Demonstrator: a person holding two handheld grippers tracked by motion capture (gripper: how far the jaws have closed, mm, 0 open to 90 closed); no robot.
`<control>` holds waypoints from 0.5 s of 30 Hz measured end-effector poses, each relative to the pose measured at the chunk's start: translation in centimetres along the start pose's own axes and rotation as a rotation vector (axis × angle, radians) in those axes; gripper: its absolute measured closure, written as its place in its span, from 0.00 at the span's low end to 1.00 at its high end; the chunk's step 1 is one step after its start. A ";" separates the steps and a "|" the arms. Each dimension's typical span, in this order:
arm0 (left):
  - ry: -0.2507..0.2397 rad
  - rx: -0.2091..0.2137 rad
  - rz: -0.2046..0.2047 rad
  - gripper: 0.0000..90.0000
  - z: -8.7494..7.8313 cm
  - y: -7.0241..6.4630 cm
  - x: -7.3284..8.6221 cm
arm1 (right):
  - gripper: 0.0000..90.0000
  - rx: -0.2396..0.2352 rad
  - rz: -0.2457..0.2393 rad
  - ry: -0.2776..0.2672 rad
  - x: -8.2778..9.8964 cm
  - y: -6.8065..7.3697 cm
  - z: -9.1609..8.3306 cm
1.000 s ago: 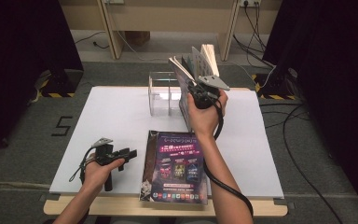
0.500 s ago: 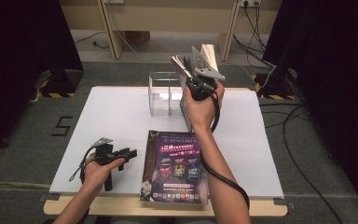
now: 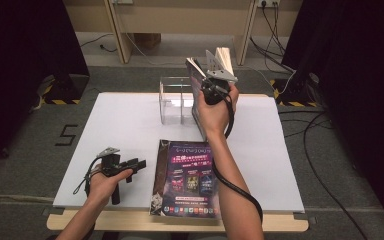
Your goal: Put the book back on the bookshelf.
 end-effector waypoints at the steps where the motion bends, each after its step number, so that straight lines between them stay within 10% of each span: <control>1: -0.003 0.000 -0.001 0.60 0.0 0.1 0.0 | 0.94 -0.007 0.004 -0.007 0.1 0.0 -0.1; 15: -0.017 -0.010 -0.001 0.60 -0.3 0.3 -0.4 | 0.94 -0.003 0.017 -0.081 -0.7 0.0 -0.4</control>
Point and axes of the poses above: each handheld gripper's, and its own axes: z roughly forward along the jaws, x roughly out of its underside, y roughly to its left, the point moved 9 cm from there along z, roughly forward along the jaws, and after that the axes turned 3 degrees about -z, right-handed, at the moved point
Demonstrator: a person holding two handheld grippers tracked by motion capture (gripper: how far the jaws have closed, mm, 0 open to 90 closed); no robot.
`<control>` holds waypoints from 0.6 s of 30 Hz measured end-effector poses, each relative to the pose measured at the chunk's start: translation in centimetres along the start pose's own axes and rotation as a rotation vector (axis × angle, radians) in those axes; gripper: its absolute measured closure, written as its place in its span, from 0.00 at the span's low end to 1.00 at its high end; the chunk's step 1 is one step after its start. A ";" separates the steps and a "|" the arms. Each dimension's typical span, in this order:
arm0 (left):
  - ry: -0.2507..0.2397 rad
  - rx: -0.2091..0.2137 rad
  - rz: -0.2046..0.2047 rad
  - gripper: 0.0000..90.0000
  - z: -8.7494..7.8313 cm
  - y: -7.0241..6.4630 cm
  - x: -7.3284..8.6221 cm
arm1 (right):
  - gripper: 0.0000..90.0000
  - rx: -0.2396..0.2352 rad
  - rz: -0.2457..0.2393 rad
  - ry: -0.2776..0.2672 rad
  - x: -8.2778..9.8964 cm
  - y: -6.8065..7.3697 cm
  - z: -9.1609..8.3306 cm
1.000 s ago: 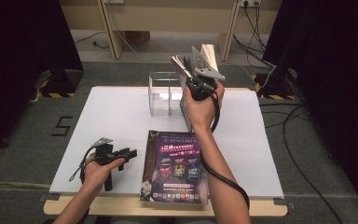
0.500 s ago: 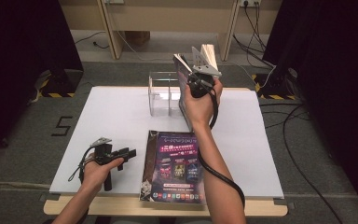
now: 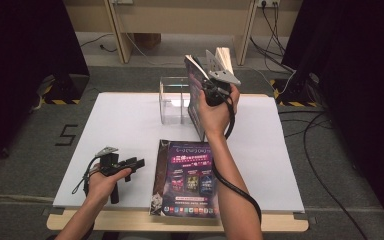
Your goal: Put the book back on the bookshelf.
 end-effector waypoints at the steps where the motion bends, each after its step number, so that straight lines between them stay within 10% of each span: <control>1: 0.000 0.001 0.000 0.60 0.0 0.0 0.0 | 0.94 0.003 0.001 -0.006 -0.2 0.1 0.0; 18: -0.005 0.001 0.000 0.61 -0.1 -0.1 -0.1 | 0.94 0.009 0.031 -0.053 -1.7 0.2 0.2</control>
Point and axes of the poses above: each handheld gripper's, and its own axes: z roughly forward along the jaws, x roughly out of its underside, y roughly to its left, the point moved 9 cm from there along z, roughly forward along the jaws, and after that the axes turned 3 degrees about -z, right-handed, at the moved point
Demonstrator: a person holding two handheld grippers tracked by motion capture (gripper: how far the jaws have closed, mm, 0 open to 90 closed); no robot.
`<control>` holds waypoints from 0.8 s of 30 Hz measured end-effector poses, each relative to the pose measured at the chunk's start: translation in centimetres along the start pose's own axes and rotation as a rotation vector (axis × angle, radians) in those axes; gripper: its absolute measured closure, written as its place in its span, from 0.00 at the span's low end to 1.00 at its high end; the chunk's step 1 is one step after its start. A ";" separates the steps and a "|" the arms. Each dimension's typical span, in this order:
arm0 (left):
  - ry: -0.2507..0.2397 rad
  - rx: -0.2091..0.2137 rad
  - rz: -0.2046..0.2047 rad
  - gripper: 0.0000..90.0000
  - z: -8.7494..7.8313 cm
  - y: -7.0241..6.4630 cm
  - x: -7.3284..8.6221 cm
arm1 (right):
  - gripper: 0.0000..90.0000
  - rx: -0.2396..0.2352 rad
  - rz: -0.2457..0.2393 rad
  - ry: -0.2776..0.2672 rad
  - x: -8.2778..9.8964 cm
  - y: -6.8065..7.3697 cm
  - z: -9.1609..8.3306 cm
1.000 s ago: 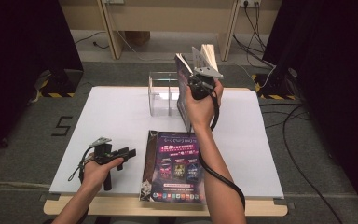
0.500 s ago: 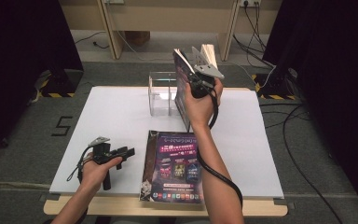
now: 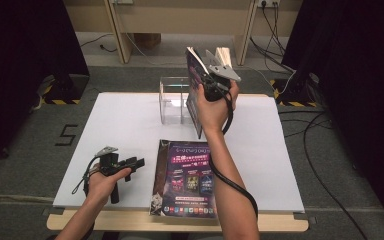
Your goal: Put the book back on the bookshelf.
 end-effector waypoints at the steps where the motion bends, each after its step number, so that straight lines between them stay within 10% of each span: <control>1: -0.002 0.000 -0.001 0.61 0.0 0.0 0.0 | 0.94 0.002 -0.005 -0.001 -0.1 -0.1 0.1; 24: -0.006 -0.008 -0.003 0.61 -0.1 0.4 -0.2 | 0.94 0.043 -0.017 -0.020 -0.8 -0.3 1.5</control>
Point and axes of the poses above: each handheld gripper's, and its own axes: z roughly forward along the jaws, x roughly out of its underside, y roughly to its left, the point moved 9 cm from there along z, roughly forward along the jaws, and after that the axes turned 3 degrees about -z, right-handed, at the moved point
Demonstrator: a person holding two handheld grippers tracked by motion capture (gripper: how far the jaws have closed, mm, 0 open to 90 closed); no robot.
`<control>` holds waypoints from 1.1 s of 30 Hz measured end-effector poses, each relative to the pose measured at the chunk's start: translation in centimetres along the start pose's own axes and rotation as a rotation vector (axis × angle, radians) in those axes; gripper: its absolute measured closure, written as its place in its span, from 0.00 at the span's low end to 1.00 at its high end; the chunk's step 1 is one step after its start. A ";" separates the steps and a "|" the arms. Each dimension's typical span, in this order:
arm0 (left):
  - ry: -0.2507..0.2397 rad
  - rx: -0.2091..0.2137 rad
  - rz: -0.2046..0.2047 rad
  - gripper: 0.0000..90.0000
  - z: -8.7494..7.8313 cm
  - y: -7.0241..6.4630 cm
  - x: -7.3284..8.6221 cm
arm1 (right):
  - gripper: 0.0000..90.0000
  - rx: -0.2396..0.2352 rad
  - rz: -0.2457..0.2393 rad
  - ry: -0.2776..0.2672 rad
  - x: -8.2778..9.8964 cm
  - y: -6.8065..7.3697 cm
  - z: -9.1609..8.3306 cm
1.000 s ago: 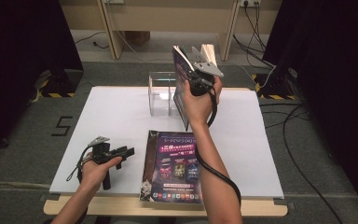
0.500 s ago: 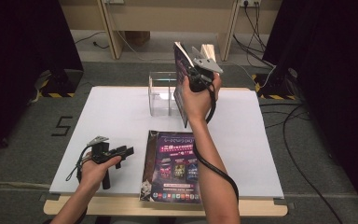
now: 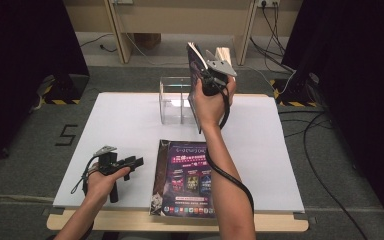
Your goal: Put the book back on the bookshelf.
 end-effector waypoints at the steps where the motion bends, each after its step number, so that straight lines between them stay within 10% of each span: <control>1: 0.000 0.000 0.000 0.61 0.0 0.0 0.0 | 0.94 0.001 0.000 -0.002 0.0 0.0 0.1; 33: -0.004 -0.005 -0.007 0.61 -0.1 0.4 -0.1 | 0.94 0.024 0.015 -0.007 -0.4 -0.1 2.3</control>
Point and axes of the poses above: each handheld gripper's, and its own axes: z roughly forward along the jaws, x roughly out of its underside, y roughly to its left, the point moved 9 cm from there along z, roughly forward along the jaws, and after that the axes turned 3 degrees about -z, right-handed, at the moved point
